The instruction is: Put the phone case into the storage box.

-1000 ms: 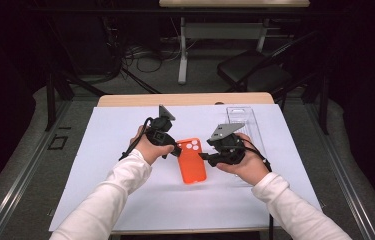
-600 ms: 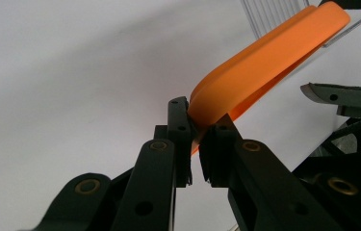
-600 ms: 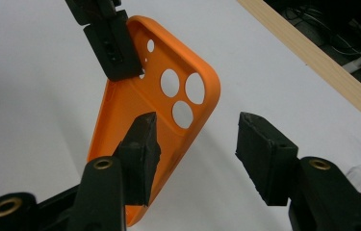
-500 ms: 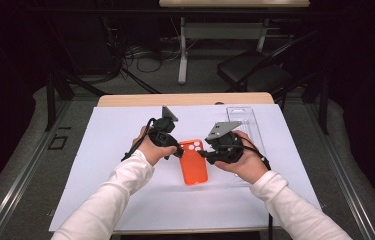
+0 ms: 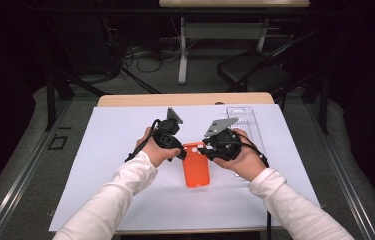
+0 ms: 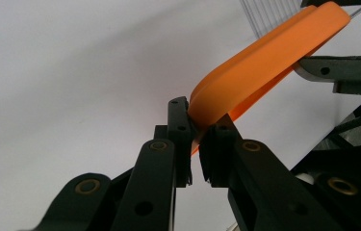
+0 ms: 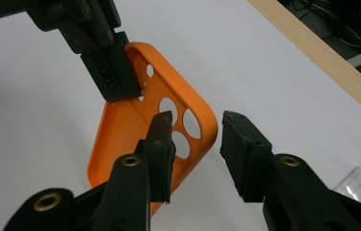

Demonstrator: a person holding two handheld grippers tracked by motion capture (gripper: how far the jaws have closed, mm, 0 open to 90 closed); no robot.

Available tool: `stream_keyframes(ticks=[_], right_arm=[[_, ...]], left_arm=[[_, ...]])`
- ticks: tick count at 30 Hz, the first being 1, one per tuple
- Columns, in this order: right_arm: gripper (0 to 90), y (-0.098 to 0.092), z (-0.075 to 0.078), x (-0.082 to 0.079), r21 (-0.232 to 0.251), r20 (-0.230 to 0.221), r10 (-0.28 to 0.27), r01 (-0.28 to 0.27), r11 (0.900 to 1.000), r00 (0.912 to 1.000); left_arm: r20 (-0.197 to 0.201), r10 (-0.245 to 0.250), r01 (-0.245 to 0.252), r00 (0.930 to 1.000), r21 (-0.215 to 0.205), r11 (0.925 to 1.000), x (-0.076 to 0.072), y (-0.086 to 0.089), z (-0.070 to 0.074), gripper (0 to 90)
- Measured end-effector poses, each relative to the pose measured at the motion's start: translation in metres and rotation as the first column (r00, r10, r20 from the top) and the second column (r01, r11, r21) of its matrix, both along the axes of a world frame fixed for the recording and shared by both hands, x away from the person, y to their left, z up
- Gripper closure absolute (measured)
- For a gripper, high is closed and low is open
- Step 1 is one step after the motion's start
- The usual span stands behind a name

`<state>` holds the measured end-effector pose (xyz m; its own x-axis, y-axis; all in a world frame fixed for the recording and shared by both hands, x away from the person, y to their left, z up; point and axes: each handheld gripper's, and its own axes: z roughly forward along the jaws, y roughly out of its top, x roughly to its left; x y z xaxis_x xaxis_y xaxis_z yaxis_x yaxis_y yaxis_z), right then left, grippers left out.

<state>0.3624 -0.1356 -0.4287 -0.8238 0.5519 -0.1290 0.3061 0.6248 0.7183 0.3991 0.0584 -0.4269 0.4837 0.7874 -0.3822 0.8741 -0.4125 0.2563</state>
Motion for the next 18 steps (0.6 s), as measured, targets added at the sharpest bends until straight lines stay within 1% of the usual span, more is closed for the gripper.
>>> stream_keyframes(ticks=[8,13,14,18], right_arm=[[71.1,0.0024,0.0023,0.0007,-0.02,-0.005,0.005,-0.005,1.0,1.0],[75.4,0.0031,0.0033,0.0011,-0.03,-0.006,0.004,-0.004,1.0,1.0],[76.1,0.0031,0.0035,0.0011,-0.03,-0.005,0.005,-0.005,1.0,1.0],[77.4,0.003,0.0035,0.0013,-0.032,-0.007,0.007,-0.007,0.999,1.0]], left_arm=[[0.005,-0.004,0.004,1.0,0.009,1.0,-0.0008,-0.0004,-0.0003,84.2],[0.013,-0.015,0.015,0.9998,0.027,0.9995,-0.0019,-0.0014,0.0003,84.2],[0.015,-0.014,0.014,0.9998,0.023,0.9996,-0.0023,-0.0016,0.0002,84.2],[0.014,-0.023,0.022,0.9996,0.029,0.9993,-0.003,-0.0024,0.0007,84.2]])
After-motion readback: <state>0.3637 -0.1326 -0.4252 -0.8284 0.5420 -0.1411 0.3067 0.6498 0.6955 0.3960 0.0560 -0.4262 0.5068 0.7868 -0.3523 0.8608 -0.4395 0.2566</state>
